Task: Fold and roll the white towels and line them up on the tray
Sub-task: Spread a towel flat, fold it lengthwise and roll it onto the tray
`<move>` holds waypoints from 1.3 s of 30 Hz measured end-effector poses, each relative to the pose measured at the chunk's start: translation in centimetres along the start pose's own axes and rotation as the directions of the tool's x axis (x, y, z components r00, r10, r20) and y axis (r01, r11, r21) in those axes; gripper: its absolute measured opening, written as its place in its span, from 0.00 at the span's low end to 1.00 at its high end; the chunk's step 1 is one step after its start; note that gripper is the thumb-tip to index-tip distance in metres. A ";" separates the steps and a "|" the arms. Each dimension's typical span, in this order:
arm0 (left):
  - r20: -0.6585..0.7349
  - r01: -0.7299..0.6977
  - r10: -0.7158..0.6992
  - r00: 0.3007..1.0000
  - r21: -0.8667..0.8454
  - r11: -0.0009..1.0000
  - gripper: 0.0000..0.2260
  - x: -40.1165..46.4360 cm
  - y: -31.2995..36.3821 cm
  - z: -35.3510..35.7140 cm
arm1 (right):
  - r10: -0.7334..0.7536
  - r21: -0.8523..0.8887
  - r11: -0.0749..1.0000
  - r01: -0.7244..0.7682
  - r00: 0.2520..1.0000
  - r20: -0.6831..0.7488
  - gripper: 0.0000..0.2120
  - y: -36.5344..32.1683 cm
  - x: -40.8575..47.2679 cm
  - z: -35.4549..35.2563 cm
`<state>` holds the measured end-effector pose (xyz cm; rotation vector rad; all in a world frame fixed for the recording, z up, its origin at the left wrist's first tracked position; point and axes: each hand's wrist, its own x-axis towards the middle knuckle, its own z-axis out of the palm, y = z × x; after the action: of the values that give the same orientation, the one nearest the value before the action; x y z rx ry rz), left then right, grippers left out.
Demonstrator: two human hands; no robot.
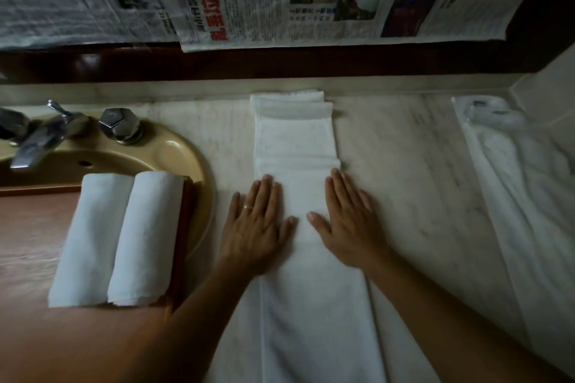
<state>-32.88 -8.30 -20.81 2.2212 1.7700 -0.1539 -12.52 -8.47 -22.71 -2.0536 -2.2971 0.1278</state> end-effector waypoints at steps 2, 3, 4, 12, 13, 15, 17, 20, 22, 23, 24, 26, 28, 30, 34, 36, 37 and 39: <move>0.007 0.011 -0.011 1.000 0.008 1.000 0.33 0.9 0.0 -0.6 | 0.024 -0.006 1.000 -0.023 1.000 0.013 0.40 -0.3 1.5 -0.2; 0.015 0.014 -0.015 1.000 0.008 1.000 0.33 0.5 0.3 -0.5 | 0.043 0.004 0.999 -0.043 0.999 -0.001 0.39 -0.6 1.1 -0.2; 0.018 0.015 -0.015 1.000 -0.005 1.000 0.32 -0.8 1.0 -0.4 | 0.052 0.020 0.998 -0.052 0.998 -0.016 0.39 -0.9 -0.3 -0.3; -0.042 -0.021 0.020 0.999 -0.022 1.000 0.32 -4.4 2.0 1.7 | 0.026 0.030 0.999 -0.025 1.000 -0.017 0.38 -0.7 -4.6 0.5; -0.048 -0.017 0.017 0.999 -0.001 1.000 0.32 -3.2 1.8 1.4 | 0.033 0.019 0.999 -0.033 0.999 -0.019 0.38 -0.8 -3.2 0.4; -0.021 -0.017 0.018 1.000 0.036 0.999 0.33 -2.3 1.7 0.9 | 0.056 0.018 0.998 -0.056 0.998 -0.014 0.37 -1.0 -2.3 0.0; 0.010 -0.023 0.023 1.000 0.005 1.000 0.33 -4.5 2.1 1.6 | 0.059 0.040 0.998 -0.058 0.998 -0.038 0.36 -1.5 -4.7 -0.1; -0.052 -0.069 0.068 0.996 -0.018 0.997 0.32 -10.1 3.2 3.6 | 0.000 0.050 0.999 0.000 1.000 -0.005 0.37 -1.9 -11.0 0.2; -0.049 -0.070 0.069 0.996 -0.027 0.997 0.32 -10.8 3.2 4.3 | -0.026 0.038 0.999 0.025 0.999 0.026 0.37 -1.2 -11.8 0.6; -0.056 -0.069 0.069 0.996 0.000 0.998 0.32 -10.1 3.0 4.3 | -0.022 0.031 0.999 0.021 1.000 0.019 0.38 -0.8 -10.9 0.7; -0.069 -0.063 0.063 0.996 0.007 0.998 0.33 -9.0 2.8 4.1 | -0.013 0.023 1.000 0.013 1.000 0.015 0.38 -0.6 -9.6 0.6; -0.038 -0.042 0.042 0.998 0.015 0.999 0.33 -7.1 2.7 3.0 | 0.005 0.003 1.000 -0.005 0.999 0.037 0.38 -0.5 -7.3 0.1; -0.031 -0.043 0.043 0.999 0.021 0.999 0.34 -7.3 3.2 2.6 | 0.033 0.013 0.999 -0.034 0.997 0.067 0.38 -0.8 -7.5 -0.2; -0.034 -0.049 0.049 0.998 -0.004 0.999 0.36 -10.3 3.9 3.1 | 0.043 0.029 0.999 -0.045 0.998 0.049 0.38 -1.4 -10.9 -0.3; -0.020 -0.119 0.119 0.993 -0.030 0.992 0.31 -16.1 4.2 5.7 | 0.008 0.016 1.000 -0.010 0.998 0.065 0.39 -0.8 -16.9 0.2; -0.028 -0.127 0.127 0.992 -0.015 0.992 0.31 -16.0 3.8 6.1 | 0.019 0.000 1.000 -0.019 0.998 0.062 0.40 -0.2 -16.4 0.2; -0.022 -0.119 0.119 0.993 -0.004 0.993 0.31 -15.8 3.9 6.0 | 0.025 -0.005 1.000 -0.025 0.998 0.061 0.40 -0.3 -16.2 0.0; -0.024 -0.097 0.097 0.995 -0.007 0.995 0.32 -15.7 4.2 5.8 | 0.021 0.018 1.000 -0.023 0.997 0.080 0.40 -1.0 -16.4 -0.2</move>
<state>-31.94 -25.50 -21.53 2.3065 1.6670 -0.0998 -11.69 -24.87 -22.25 -2.1024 -2.3090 0.2365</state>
